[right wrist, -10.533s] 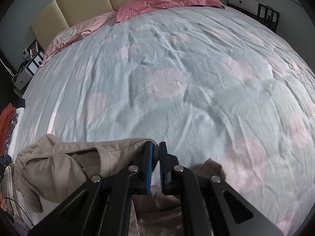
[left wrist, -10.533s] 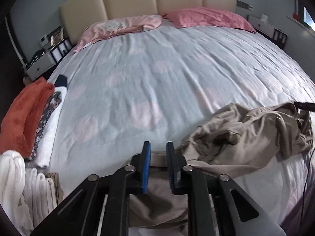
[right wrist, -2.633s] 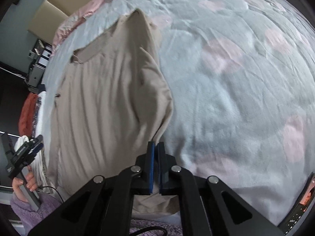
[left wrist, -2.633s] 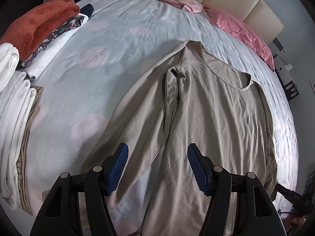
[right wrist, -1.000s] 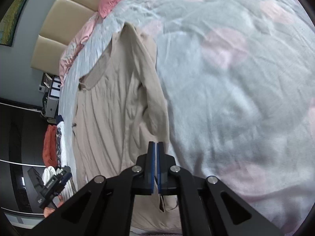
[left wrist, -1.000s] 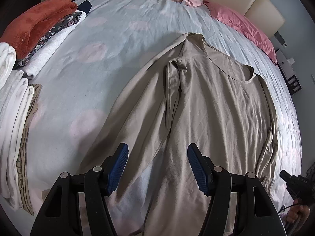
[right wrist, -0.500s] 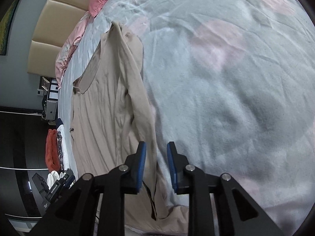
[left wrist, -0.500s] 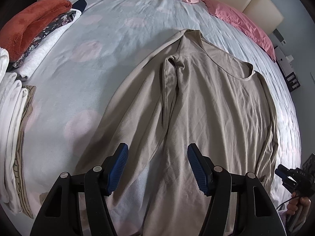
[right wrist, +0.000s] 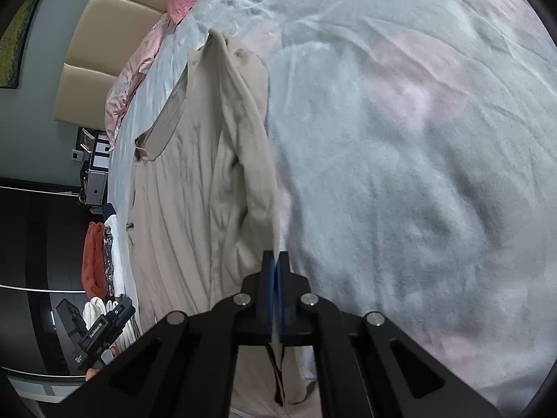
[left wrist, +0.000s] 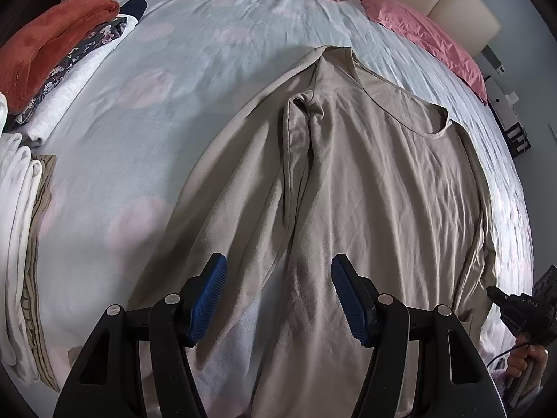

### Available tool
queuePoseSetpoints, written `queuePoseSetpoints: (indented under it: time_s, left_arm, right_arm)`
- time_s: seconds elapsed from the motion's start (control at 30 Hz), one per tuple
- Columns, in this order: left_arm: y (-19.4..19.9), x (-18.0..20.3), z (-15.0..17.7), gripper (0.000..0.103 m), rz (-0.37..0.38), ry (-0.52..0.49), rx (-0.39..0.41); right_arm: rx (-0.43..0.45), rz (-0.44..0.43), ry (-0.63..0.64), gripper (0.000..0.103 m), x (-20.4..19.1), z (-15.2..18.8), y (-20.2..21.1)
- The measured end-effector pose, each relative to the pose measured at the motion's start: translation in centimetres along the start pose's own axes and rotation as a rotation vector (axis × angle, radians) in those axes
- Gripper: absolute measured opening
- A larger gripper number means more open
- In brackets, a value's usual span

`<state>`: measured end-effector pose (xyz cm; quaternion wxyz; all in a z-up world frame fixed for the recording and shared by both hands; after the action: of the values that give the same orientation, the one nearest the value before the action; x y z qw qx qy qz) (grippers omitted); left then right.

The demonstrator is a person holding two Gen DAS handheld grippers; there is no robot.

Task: Fold clothes
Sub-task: 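Lift the sleeve with the right tool toward the shirt body, then lay the sleeve across the shirt body and open the right tool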

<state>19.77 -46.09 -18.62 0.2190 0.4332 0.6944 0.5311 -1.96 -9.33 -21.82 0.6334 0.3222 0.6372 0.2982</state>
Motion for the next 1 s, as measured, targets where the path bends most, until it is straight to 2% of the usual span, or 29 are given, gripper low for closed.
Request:
queuePoseSetpoints:
  time_s: [0.17, 0.37, 0.47, 0.7, 1.0]
  left_arm:
    - [-0.4, -0.4, 0.1, 0.064, -0.003, 0.000, -0.008]
    - [-1.0, -0.8, -0.3, 0.064, -0.013, -0.009, -0.015]
    - [-1.6, -0.9, -0.7, 0.064, -0.021, -0.021, -0.022]
    - [-2.9, -0.7, -1.7, 0.064, -0.048, -0.055, -0.036]
    - [-4.3, -0.5, -2.8, 0.064, -0.080, -0.101, -0.041]
  right_arm:
    - [0.054, 0.082, 0.073, 0.001, -0.7, -1.6, 2.5]
    - [0.064, 0.090, 0.127, 0.001, -2.1, -5.5, 5.9]
    - [0.086, 0.122, 0.183, 0.001, -2.2, -7.4, 7.2]
    - [0.135, 0.192, 0.205, 0.001, 0.6, -12.7, 9.8]
    - [0.250, 0.374, 0.248, 0.001, 3.2, -20.3, 12.5]
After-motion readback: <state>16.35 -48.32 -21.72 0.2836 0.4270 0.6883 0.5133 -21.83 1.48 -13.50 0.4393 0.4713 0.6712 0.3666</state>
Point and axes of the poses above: each gripper's, at about its wrist camera, not at the fingertips, and y roughly against the way its jaws point, x to its right, z to its underside, the point moved 8 cm from there along -y, roughly the way its jaws point, and after that the axes turned 6 degrees about -y, right-handed, at the moved point
